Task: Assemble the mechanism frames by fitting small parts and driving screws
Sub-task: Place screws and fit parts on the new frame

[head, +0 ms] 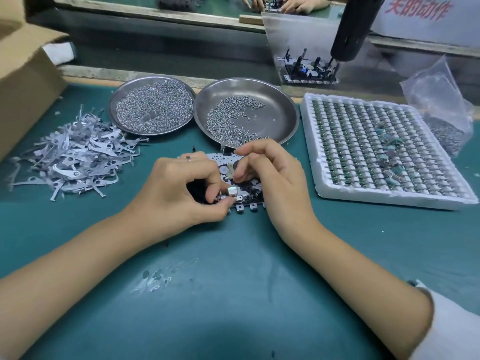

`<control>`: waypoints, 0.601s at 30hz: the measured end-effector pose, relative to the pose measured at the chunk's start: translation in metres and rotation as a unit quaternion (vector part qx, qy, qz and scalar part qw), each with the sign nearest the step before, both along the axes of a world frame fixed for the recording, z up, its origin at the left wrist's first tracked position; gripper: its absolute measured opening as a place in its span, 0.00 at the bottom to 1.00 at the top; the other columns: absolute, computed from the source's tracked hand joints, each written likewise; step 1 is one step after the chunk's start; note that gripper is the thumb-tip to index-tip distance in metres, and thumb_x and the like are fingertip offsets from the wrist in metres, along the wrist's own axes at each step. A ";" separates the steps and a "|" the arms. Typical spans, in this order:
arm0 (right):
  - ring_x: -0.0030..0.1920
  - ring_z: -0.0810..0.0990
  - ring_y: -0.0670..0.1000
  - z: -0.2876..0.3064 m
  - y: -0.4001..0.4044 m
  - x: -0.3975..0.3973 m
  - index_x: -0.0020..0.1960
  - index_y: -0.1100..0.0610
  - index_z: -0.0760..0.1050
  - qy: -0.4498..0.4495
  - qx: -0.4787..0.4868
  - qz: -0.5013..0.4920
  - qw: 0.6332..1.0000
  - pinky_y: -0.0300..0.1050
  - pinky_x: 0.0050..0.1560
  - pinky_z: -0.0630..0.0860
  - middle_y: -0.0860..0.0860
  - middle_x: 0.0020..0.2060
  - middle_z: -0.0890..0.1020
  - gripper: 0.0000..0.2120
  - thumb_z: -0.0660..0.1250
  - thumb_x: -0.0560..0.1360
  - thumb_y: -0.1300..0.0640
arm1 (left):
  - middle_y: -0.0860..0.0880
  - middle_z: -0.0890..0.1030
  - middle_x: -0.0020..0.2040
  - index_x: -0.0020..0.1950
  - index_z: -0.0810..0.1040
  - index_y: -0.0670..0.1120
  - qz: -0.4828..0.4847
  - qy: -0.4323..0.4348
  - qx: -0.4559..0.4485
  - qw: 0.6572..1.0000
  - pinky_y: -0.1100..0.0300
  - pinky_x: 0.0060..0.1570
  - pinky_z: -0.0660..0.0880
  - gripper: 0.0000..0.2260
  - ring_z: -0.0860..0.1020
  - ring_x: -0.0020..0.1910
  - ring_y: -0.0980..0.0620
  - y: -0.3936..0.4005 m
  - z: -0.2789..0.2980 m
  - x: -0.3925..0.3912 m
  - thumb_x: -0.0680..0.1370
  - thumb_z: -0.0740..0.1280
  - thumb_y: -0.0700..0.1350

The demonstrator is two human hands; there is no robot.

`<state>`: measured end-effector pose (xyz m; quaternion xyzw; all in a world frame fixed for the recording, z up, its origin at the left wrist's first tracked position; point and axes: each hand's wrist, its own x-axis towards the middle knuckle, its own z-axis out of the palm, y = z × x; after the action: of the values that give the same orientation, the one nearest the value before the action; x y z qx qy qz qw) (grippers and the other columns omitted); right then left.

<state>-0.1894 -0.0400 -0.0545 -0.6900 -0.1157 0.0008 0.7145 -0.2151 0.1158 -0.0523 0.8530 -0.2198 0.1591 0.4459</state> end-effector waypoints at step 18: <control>0.48 0.78 0.56 0.001 -0.003 -0.017 0.54 0.63 0.79 -0.362 -0.330 0.008 0.872 0.49 0.51 0.74 0.56 0.47 0.81 0.12 0.68 0.74 0.58 | 0.54 0.76 0.38 0.43 0.75 0.45 0.103 -0.086 0.029 0.991 0.50 0.48 0.68 0.08 0.72 0.39 0.55 0.008 0.006 -0.005 0.70 0.61 0.48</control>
<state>-0.2063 -0.0433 -0.0535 -0.8368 -0.3646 -0.2051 0.3534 -0.2196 0.1237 -0.0463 0.8666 -0.1731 0.2704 0.3819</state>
